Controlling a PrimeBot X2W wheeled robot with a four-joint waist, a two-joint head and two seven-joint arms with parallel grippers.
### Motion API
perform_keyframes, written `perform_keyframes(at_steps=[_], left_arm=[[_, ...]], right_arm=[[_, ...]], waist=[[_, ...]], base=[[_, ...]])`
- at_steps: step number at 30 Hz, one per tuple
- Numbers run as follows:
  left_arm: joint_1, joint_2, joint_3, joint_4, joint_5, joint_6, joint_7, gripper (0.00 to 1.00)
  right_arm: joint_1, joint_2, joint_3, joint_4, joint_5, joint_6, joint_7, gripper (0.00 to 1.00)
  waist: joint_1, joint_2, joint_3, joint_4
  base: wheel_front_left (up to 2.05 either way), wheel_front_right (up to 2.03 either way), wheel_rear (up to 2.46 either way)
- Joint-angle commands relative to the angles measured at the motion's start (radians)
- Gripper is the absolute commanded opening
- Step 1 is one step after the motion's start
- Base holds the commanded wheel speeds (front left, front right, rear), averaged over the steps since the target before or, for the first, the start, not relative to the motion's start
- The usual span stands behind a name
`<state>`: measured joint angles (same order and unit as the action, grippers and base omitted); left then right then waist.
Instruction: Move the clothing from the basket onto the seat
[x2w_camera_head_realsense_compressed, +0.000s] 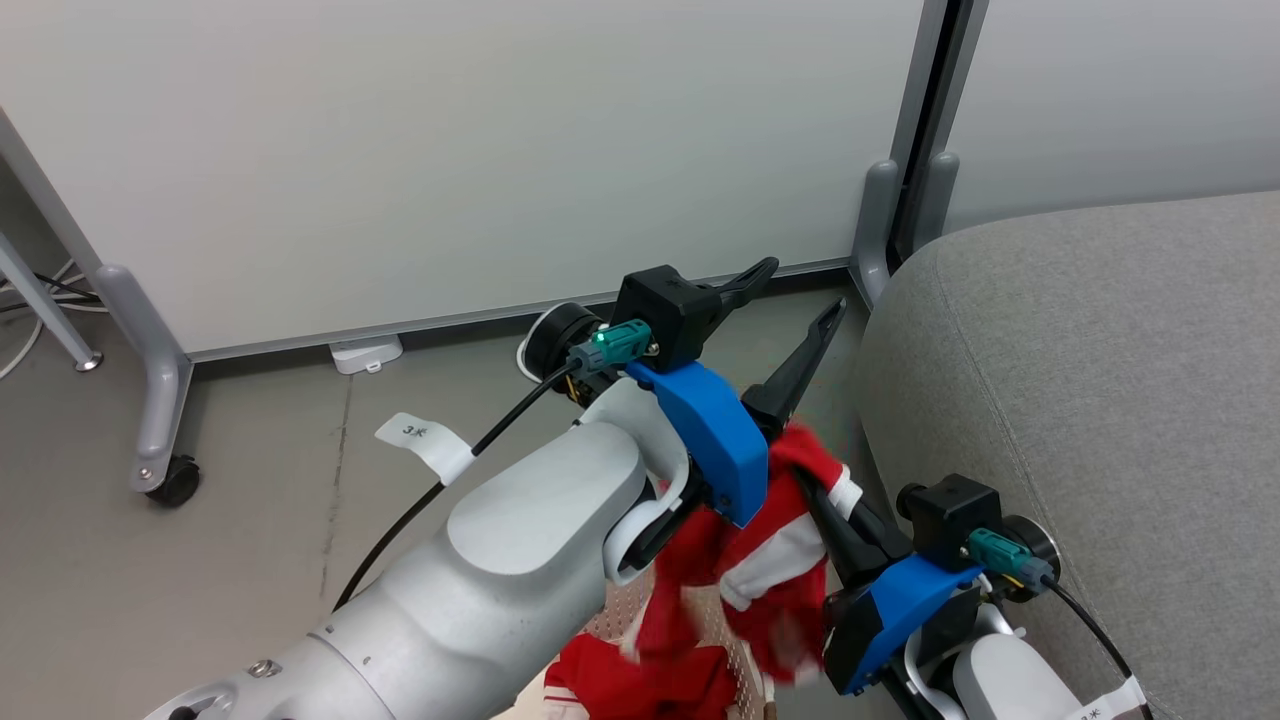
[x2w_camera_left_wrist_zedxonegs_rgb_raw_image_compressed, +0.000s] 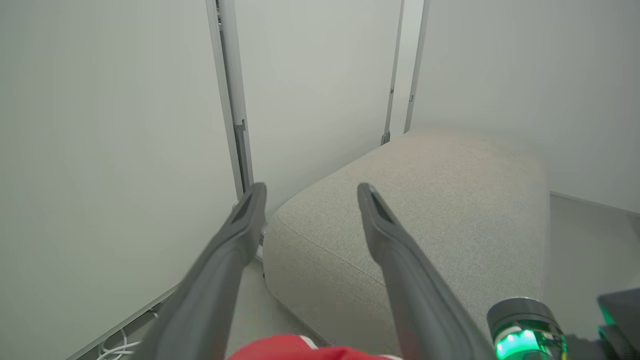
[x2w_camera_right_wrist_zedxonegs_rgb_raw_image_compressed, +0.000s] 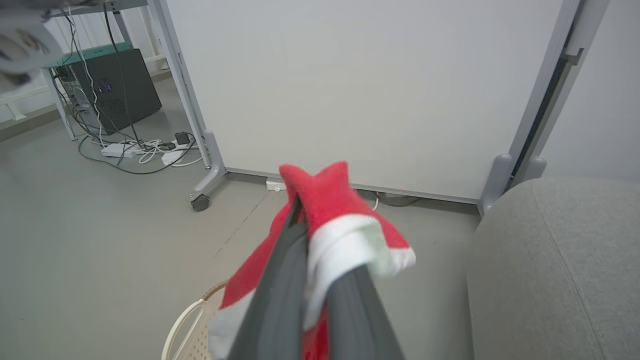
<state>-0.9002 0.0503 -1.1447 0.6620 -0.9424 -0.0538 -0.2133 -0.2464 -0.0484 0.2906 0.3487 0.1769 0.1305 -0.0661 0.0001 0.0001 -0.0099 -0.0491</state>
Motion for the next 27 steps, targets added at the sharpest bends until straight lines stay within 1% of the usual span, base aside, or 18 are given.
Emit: perform_keyframes(at_steps=[1,6,9,13,18,21,24,27], left_arm=[[-0.015,0.000,-0.003,0.003,-0.006,0.002,-0.006,1.00],[0.007,0.009,0.006,0.011,0.004,0.007,-0.026,1.00],[0.035,0.032,0.018,0.007,0.016,0.013,-0.040,1.00],[0.093,0.067,0.057,-0.025,0.030,0.017,-0.052,1.00],[0.204,0.131,0.181,-0.138,0.116,0.017,-0.053,1.00],[0.295,0.171,0.265,-0.218,0.203,0.019,-0.053,1.00],[0.405,0.203,0.356,-0.285,0.277,0.021,-0.053,1.00],[0.507,0.221,0.447,-0.344,0.339,0.021,-0.053,1.00]], right_arm=[[0.001,-0.004,-0.001,-0.006,0.000,0.000,0.000,0.00],[0.001,-0.004,-0.001,-0.009,-0.002,0.000,0.000,0.00],[0.003,-0.004,-0.006,-0.014,-0.006,0.000,0.001,0.00],[0.008,-0.004,-0.016,-0.021,-0.009,0.000,0.001,0.00],[0.014,-0.004,-0.025,-0.034,-0.018,0.000,0.004,0.00],[0.016,-0.004,-0.022,-0.042,-0.018,0.000,0.008,0.00],[0.024,-0.004,-0.023,-0.053,-0.022,0.000,0.011,0.00],[0.033,-0.004,-0.031,-0.066,-0.031,0.000,0.019,0.00]], waist=[[-0.0001,-0.0001,0.000,0.000],[-0.0001,-0.0001,0.002,-0.002],[-0.0001,-0.0001,0.004,-0.004],[-0.0001,-0.0001,0.009,-0.006],[-0.0001,-0.0001,0.018,-0.009],[-0.0001,-0.0001,0.021,-0.018],[-0.0001,-0.0001,0.024,-0.025],[-0.0001,-0.0001,0.027,-0.030]], base=[[0.00,0.00,0.00],[0.00,0.00,0.00],[0.00,0.00,0.00],[0.00,0.00,0.00],[0.00,0.00,0.00],[0.00,0.00,0.00],[0.00,0.00,0.00],[0.00,0.00,0.00]])
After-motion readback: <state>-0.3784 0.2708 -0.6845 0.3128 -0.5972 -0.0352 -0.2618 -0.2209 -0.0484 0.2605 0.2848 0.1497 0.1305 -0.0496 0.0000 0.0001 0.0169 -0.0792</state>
